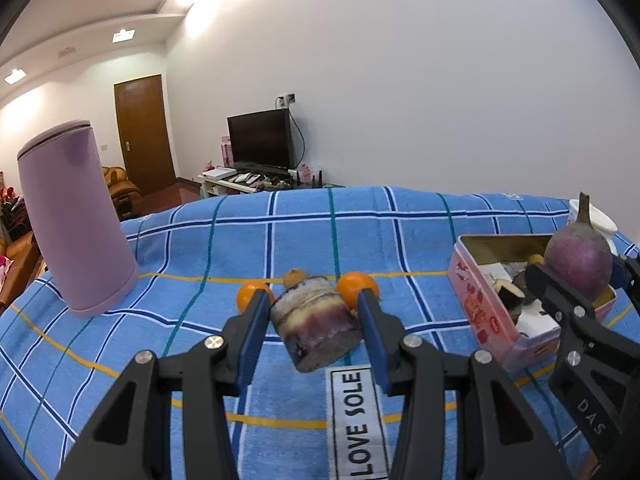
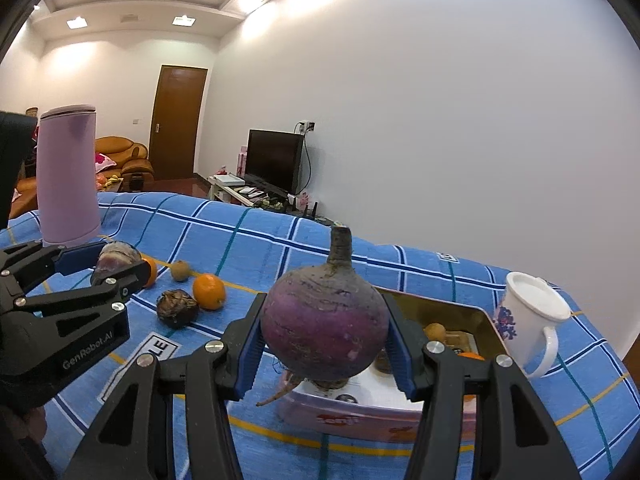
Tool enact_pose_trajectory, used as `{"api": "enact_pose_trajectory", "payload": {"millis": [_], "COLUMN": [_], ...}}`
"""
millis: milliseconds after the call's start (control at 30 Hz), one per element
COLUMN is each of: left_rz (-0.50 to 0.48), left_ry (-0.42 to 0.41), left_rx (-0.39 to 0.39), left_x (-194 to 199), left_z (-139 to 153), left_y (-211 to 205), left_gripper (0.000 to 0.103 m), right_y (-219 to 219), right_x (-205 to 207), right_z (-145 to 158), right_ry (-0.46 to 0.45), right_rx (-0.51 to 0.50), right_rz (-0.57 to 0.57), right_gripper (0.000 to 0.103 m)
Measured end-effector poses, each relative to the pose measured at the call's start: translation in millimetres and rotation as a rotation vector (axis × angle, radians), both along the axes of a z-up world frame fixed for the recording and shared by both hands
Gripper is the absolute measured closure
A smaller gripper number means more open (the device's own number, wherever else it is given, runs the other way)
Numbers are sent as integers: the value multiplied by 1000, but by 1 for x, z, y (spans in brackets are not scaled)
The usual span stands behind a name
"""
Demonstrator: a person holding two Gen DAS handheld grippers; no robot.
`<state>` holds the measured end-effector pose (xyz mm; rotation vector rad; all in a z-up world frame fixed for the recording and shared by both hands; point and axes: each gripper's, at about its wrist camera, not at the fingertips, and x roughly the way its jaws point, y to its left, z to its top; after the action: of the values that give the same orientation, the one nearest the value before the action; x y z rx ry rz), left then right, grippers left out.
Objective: Organize fruits
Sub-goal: 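Lift the turnip with the right tool while the left tool lifts the yam piece, then lower the turnip into the pink tin with the right tool while the left lowers the yam piece in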
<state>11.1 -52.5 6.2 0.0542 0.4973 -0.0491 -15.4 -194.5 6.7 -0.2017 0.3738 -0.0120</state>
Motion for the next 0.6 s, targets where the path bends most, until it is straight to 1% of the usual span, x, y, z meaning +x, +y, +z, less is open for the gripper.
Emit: {"api": "enact_pose_trajectory", "payload": {"millis": [600], "left_rz": [-85], "left_ry": [-32], "left_rx": [21], "left_x": [-1], "left_z": [15], "left_y": [-54], "left_gripper": [56], "right_y": [-49], "right_x": [-5], "right_z": [9], "right_ry": [-31], "right_rx": [26], "right_rz": [-89], "right_gripper": [48]}}
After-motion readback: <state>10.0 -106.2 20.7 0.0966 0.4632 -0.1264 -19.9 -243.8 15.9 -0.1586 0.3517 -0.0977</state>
